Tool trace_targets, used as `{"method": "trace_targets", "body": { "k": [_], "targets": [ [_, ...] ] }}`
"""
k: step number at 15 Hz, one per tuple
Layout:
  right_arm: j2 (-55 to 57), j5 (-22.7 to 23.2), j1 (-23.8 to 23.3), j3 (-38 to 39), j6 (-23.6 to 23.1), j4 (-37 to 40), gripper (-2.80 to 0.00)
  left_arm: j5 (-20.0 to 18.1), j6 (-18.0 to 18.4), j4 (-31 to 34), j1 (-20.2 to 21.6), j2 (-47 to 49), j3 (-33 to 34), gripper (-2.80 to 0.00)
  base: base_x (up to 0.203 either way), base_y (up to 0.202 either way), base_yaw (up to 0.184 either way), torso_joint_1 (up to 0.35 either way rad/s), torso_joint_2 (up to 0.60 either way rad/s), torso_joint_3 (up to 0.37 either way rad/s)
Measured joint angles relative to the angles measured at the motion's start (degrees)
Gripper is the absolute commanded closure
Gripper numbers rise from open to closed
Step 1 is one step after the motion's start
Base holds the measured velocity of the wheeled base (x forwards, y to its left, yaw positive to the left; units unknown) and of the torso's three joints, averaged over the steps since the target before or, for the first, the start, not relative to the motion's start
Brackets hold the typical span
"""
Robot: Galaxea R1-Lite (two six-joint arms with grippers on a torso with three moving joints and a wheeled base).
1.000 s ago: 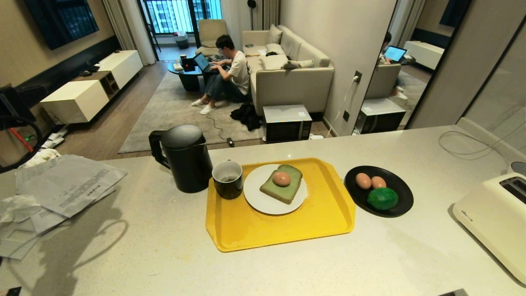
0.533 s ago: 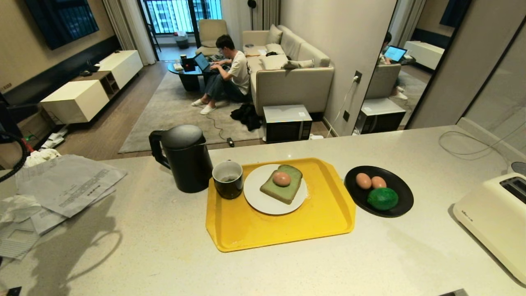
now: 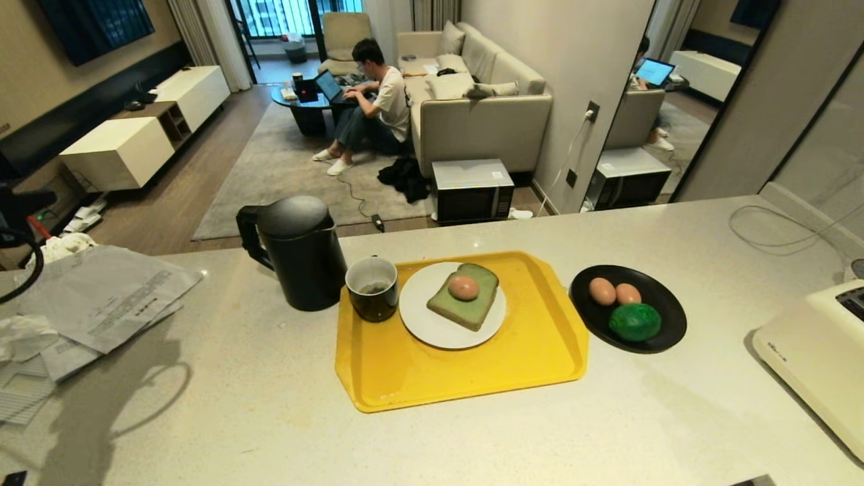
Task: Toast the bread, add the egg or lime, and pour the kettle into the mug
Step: Pick up the kettle
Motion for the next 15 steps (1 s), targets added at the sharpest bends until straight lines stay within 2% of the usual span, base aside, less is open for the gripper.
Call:
{"method": "trace_targets", "body": {
  "k": [8, 15],
  "targets": [
    [0.0, 0.0, 0.0, 0.0, 0.0, 0.0, 0.00, 0.1, 1.9, 0.2, 0.3, 1.8, 0.3, 0.00, 0.000, 0.000, 0.000, 0.001, 0.00, -0.185],
    [0.0, 0.0, 0.0, 0.0, 0.0, 0.0, 0.00, 0.4, 4.2, -0.2, 1.4, 1.8, 0.3, 0.00, 0.000, 0.000, 0.000, 0.001, 0.00, -0.014]
  ]
}}
